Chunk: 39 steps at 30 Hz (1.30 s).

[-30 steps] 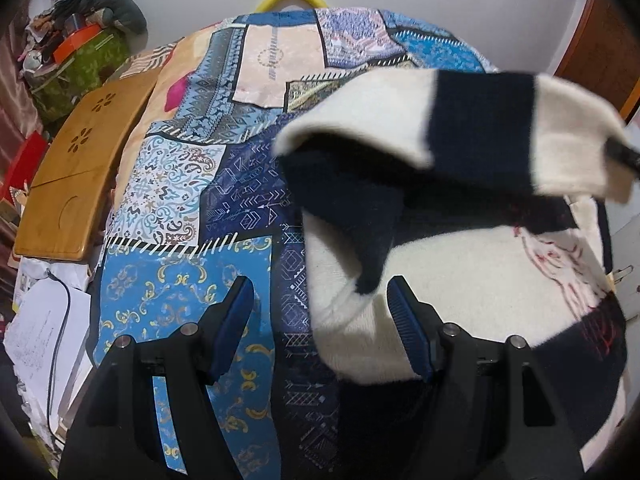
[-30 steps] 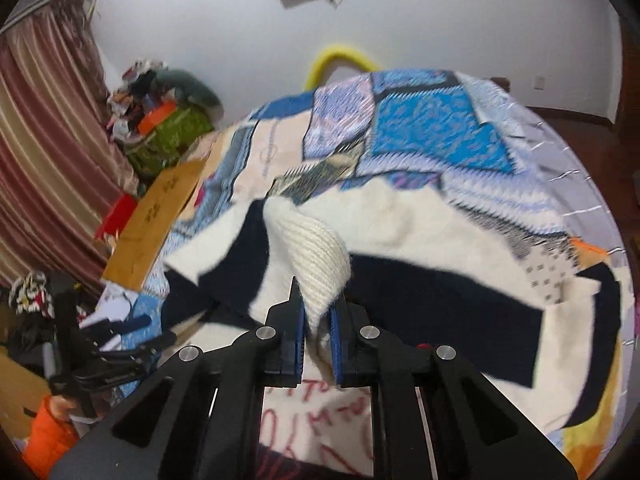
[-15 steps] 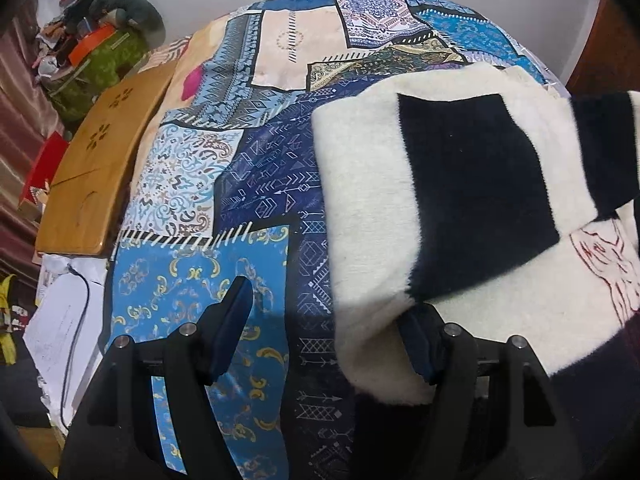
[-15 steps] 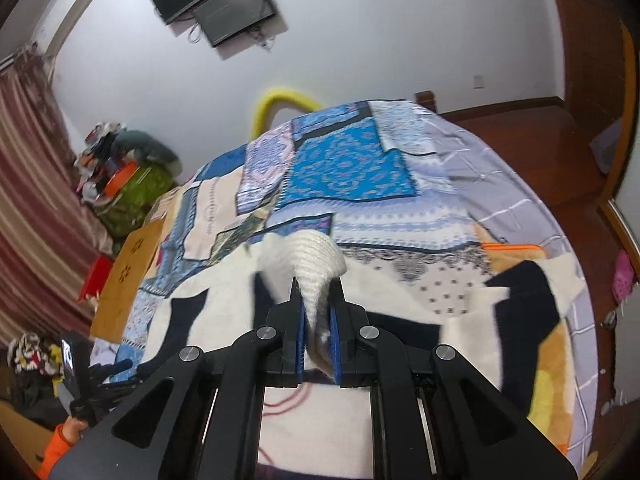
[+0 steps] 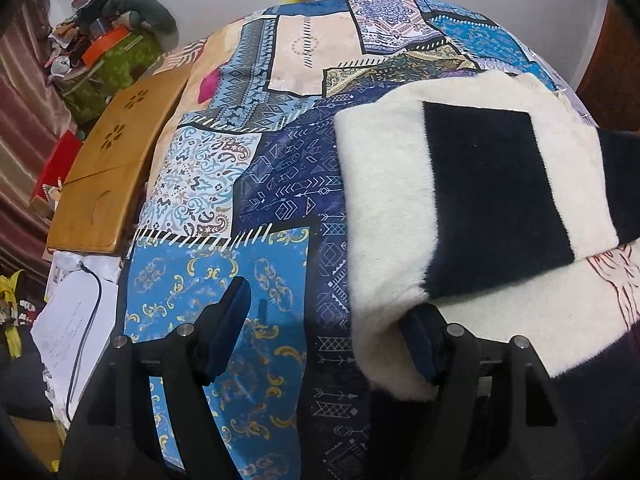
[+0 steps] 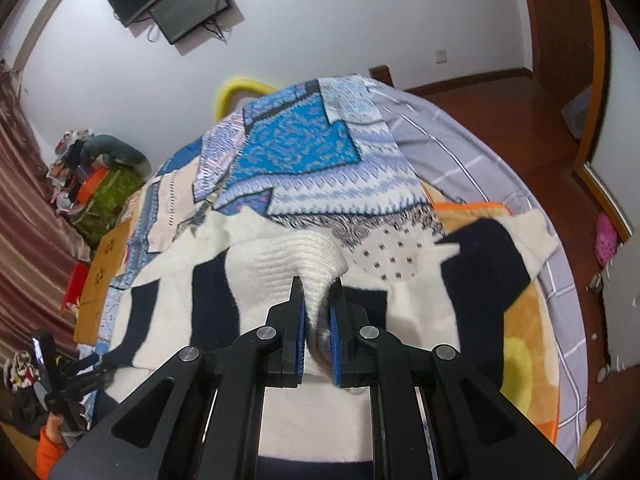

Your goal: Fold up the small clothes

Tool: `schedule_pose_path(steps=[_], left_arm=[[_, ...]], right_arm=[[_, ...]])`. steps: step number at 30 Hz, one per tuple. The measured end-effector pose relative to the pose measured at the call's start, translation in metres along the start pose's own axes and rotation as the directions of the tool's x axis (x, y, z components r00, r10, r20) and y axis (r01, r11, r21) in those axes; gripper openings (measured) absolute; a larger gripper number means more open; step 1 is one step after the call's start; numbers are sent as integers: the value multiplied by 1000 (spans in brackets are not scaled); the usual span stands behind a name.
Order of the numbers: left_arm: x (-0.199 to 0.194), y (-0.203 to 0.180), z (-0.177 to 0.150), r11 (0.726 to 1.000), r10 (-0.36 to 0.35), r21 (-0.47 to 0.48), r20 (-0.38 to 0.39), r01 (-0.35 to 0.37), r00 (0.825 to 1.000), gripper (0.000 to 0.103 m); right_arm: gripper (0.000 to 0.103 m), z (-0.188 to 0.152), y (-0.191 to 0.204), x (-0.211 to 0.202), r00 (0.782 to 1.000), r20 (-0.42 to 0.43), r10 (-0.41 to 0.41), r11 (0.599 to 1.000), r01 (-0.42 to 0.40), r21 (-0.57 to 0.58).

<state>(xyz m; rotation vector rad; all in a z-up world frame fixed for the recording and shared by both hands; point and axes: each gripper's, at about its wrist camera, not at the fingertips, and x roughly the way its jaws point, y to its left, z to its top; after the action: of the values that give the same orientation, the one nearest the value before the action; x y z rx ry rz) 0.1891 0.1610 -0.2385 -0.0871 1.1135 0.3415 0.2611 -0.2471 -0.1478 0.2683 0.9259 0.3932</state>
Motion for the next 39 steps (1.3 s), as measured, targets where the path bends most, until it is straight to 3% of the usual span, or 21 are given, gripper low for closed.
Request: schedule_pose_path(steps=[14, 22, 25, 30, 35, 39], left_arm=[[-2, -2, 0, 1000, 15, 11, 6, -15, 1000, 73], [-17, 5, 6, 1000, 10, -17, 36, -10, 999, 72], [-25, 6, 7, 1000, 7, -17, 45, -6, 999, 72], [-41, 6, 4, 1000, 1, -3, 64, -1, 998, 72], [-62, 7, 5, 1000, 6, 1, 112, -6, 994, 73], [-75, 5, 15, 1000, 13, 4, 156, -14, 988, 83]], right_arm=[[14, -22, -34, 19, 996, -62, -63, 996, 67, 64], [15, -22, -37, 7, 992, -43, -114, 993, 115, 20], [21, -22, -37, 1, 991, -28, -128, 992, 128, 7], [41, -21, -38, -10, 990, 4, -144, 990, 144, -5], [49, -18, -40, -26, 983, 43, -176, 984, 177, -27], [61, -14, -46, -40, 976, 83, -201, 978, 204, -33]])
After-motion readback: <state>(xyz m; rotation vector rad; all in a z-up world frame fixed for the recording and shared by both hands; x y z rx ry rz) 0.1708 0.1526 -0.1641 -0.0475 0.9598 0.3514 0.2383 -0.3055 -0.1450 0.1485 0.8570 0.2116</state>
